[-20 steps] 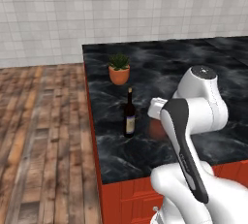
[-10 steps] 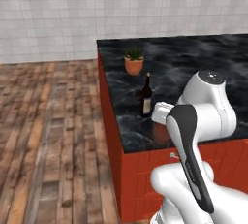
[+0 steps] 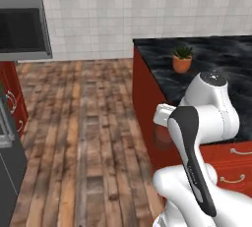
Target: Place the microwavable item in the microwave. Then, close the microwave door and press the start button.
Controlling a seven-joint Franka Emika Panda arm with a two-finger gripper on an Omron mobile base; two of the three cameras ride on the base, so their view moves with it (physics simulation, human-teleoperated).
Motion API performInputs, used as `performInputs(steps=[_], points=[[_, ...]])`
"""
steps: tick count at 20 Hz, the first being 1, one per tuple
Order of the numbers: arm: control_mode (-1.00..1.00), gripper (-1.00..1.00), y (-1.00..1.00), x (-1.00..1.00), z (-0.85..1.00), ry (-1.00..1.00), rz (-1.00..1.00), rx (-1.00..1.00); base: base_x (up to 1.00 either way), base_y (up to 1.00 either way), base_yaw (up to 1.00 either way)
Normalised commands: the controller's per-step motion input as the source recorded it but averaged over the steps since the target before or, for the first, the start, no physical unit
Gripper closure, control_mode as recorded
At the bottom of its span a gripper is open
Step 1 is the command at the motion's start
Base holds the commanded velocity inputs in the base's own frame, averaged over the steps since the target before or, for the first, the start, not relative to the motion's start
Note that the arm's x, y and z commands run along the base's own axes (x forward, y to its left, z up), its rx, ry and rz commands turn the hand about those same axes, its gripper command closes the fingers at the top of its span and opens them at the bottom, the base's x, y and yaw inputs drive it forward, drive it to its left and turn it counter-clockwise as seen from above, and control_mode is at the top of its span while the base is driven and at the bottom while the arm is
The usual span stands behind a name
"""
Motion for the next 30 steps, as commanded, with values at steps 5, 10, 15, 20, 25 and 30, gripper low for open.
performInputs(steps=[5, 10, 15, 20, 25, 30], points=[[1.0, 1.0, 0.0, 0.0, 0.0, 0.0, 0.0, 0.0, 0.64, 0.81, -0.04], [1.0, 1.0, 0.0, 0.0, 0.0, 0.0, 0.0, 0.0, 0.95, 0.47, -0.13], [1.0, 1.0, 0.0, 0.0, 0.0, 0.0, 0.0, 0.0, 1.0, 0.28, -0.12], [1.0, 1.0, 0.0, 0.0, 0.0, 0.0, 0.0, 0.0, 1.0, 0.26, -0.1], [1.0, 1.0, 0.0, 0.0, 0.0, 0.0, 0.0, 0.0, 1.0, 0.19, -0.04], [1.0, 1.0, 0.0, 0.0, 0.0, 0.0, 0.0, 0.0, 1.0, 0.18, 0.0]])
